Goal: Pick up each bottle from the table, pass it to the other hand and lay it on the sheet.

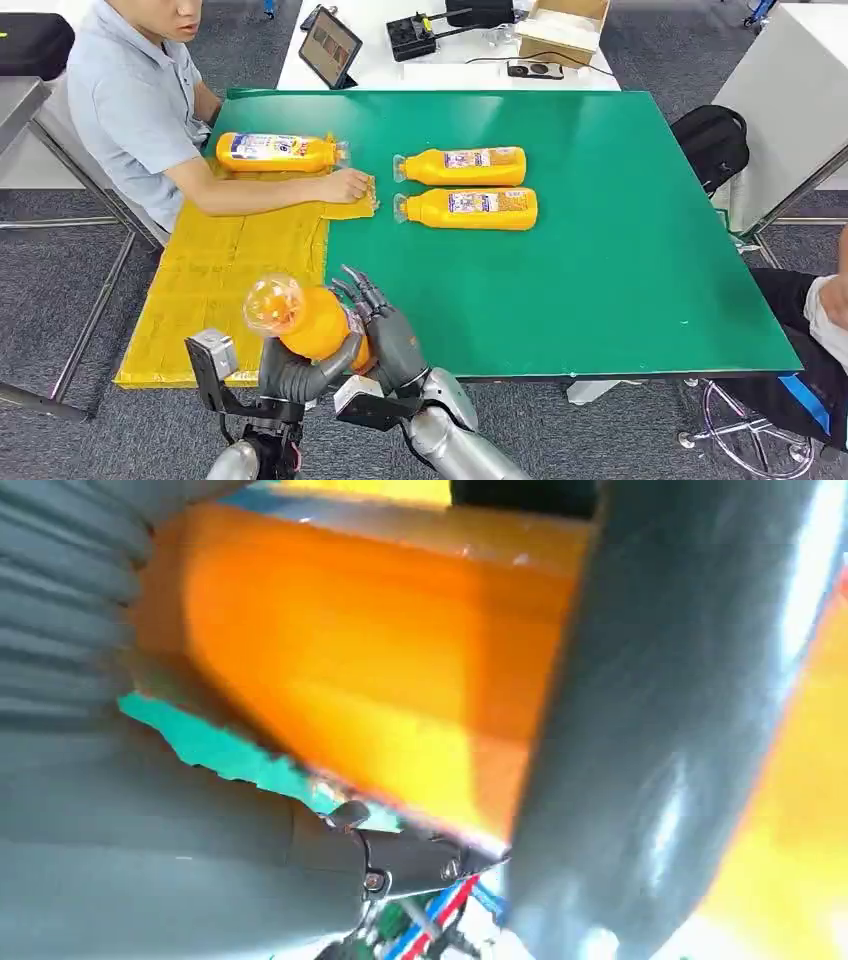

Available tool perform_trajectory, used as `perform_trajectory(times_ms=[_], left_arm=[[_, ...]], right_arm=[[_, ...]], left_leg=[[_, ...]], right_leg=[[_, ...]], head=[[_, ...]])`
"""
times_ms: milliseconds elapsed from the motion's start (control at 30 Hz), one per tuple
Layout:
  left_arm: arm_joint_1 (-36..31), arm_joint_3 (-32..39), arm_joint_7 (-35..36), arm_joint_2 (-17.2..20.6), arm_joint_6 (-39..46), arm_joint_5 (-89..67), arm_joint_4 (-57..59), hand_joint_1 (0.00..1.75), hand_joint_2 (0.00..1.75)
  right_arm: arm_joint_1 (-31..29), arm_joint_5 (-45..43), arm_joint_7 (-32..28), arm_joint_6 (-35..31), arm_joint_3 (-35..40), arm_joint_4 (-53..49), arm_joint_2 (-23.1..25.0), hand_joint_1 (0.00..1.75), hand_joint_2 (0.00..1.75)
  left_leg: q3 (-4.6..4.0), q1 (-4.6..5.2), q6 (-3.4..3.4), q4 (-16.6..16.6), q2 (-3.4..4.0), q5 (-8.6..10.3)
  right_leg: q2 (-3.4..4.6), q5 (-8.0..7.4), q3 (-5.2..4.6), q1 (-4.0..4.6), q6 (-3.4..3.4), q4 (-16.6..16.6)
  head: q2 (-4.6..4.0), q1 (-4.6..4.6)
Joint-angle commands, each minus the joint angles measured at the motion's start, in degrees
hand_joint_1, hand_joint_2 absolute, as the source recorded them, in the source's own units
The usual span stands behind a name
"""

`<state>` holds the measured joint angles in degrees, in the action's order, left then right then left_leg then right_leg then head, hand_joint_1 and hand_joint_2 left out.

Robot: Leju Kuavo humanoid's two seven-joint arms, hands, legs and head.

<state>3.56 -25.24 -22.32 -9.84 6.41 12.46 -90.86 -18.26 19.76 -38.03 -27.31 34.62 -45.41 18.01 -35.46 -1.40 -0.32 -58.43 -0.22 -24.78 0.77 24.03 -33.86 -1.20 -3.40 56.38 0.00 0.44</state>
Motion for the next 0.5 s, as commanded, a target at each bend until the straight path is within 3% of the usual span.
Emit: perform_trajectory(times_ms=[33, 500], left_arm=[[-4.64, 4.13, 1.21, 1.67, 1.44, 2.8, 3.91, 1.75, 1.75], [-4.64, 4.13, 1.21, 1.67, 1.44, 2.8, 3.91, 1.75, 1.75]], right_arm=[[0.62, -4.17, -1.97, -5.13, 8.65, -10.66, -4.58, 0.0, 0.0], [0.62, -4.17, -1.97, -5.13, 8.65, -10.66, -4.58, 0.0, 0.0]], left_leg=[[0.2, 0.01, 0.09, 0.06, -0.03, -0.04], [0.22, 0.02, 0.08, 0.08, -0.04, -0.02]], right_leg=[[-0.11, 0.05, 0.2, 0.03, 0.16, -0.04], [-0.12, 0.05, 0.21, 0.02, 0.13, -0.07]], head=[[0.0, 0.02], [0.0, 0.0]])
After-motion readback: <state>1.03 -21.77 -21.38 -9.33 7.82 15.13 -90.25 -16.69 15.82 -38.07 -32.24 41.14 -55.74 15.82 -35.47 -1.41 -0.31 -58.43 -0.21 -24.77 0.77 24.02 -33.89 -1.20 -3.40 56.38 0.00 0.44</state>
